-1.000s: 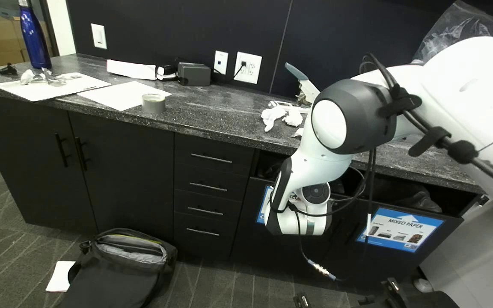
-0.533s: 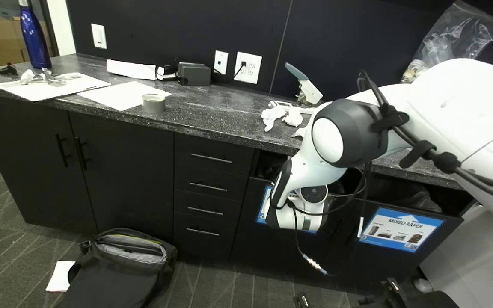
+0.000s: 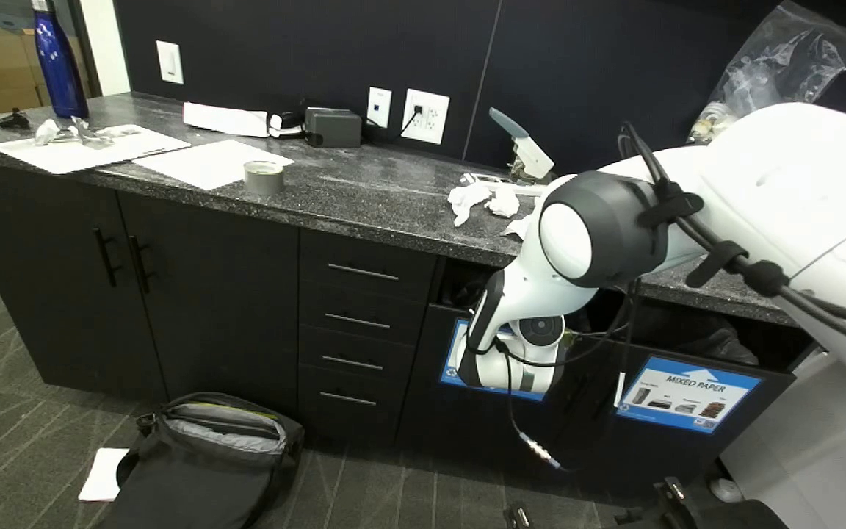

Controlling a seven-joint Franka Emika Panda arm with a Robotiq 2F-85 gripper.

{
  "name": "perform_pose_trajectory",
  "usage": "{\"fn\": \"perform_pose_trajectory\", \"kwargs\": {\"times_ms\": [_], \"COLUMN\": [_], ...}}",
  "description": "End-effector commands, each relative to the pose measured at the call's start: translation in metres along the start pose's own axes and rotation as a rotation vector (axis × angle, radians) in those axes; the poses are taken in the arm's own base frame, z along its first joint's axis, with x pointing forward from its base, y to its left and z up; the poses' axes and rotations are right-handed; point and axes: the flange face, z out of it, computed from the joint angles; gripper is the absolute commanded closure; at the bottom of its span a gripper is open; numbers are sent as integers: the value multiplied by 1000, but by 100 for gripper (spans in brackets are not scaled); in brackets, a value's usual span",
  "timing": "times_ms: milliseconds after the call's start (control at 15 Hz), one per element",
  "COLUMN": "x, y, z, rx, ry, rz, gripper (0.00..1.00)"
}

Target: Pick up all the pieces of paper on the countertop and throw them in the bin

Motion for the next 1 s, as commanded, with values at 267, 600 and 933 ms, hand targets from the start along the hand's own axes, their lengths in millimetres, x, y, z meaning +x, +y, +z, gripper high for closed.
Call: {"fn": "perform_pose_trajectory", "kwargs": {"times_ms": [267,600,933], "x": [19,45,82], "y": [4,17,45], "z": [-26,-82,-134], "rx": [52,37,69], "ry": [-159,-224,-397], "rz": [-39,-40,-102], "gripper": [0,0,0]}}
